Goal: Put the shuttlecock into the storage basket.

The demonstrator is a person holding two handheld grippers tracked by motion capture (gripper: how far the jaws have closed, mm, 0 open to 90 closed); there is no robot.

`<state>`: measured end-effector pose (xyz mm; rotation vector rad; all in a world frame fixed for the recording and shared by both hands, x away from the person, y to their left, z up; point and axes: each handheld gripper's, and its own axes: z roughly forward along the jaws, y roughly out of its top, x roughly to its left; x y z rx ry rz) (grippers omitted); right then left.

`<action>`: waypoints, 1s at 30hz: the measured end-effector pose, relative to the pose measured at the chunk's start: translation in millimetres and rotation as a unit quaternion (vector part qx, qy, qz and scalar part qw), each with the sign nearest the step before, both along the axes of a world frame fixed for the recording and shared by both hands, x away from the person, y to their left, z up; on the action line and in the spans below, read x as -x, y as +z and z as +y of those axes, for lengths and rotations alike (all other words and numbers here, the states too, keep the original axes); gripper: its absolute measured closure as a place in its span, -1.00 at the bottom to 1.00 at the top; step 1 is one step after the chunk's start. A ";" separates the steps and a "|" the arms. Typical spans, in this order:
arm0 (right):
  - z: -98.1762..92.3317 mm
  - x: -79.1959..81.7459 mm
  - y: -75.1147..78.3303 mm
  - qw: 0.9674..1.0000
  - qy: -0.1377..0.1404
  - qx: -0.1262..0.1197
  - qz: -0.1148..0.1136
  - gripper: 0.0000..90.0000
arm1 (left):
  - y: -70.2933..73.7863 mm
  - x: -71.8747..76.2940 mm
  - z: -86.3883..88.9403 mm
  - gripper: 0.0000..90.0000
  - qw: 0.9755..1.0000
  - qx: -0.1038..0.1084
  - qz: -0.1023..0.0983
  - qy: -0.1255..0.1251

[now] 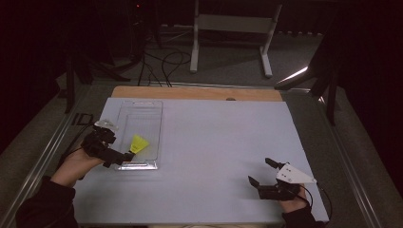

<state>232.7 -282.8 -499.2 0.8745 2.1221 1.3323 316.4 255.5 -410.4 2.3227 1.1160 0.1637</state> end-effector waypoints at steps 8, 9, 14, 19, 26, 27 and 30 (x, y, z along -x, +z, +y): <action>0.2 -0.1 0.0 1.000 0.000 0.000 0.000 -0.77 | 3.0 -1.9 -13.6 -1.00 1.000 0.002 -0.004 -0.017; 0.3 0.1 0.0 1.000 0.000 0.000 0.001 -0.77 | 3.9 -2.1 -16.2 -1.00 1.000 0.000 -0.009 -0.017; -0.3 0.0 0.1 1.000 0.000 -0.001 0.000 -0.77 | 6.4 -3.1 -27.2 -1.00 0.999 0.003 -0.012 -0.032; -0.2 -0.2 -0.1 1.000 0.001 0.000 0.001 -0.77 | 8.1 -3.3 -40.8 -1.00 0.999 0.008 -0.017 -0.049; -0.5 -0.1 0.0 1.000 0.001 -0.001 0.001 -0.77 | 9.7 -1.8 -59.8 -1.00 0.997 0.014 -0.025 -0.075; -0.5 -0.1 0.0 1.000 0.001 0.000 0.001 -0.77 | 10.1 -1.4 -62.2 -1.00 0.997 0.016 -0.028 -0.077; -0.6 -0.1 0.0 1.000 0.001 0.000 0.001 -0.77 | 10.8 -0.6 -69.3 -1.00 0.996 0.021 -0.035 -0.085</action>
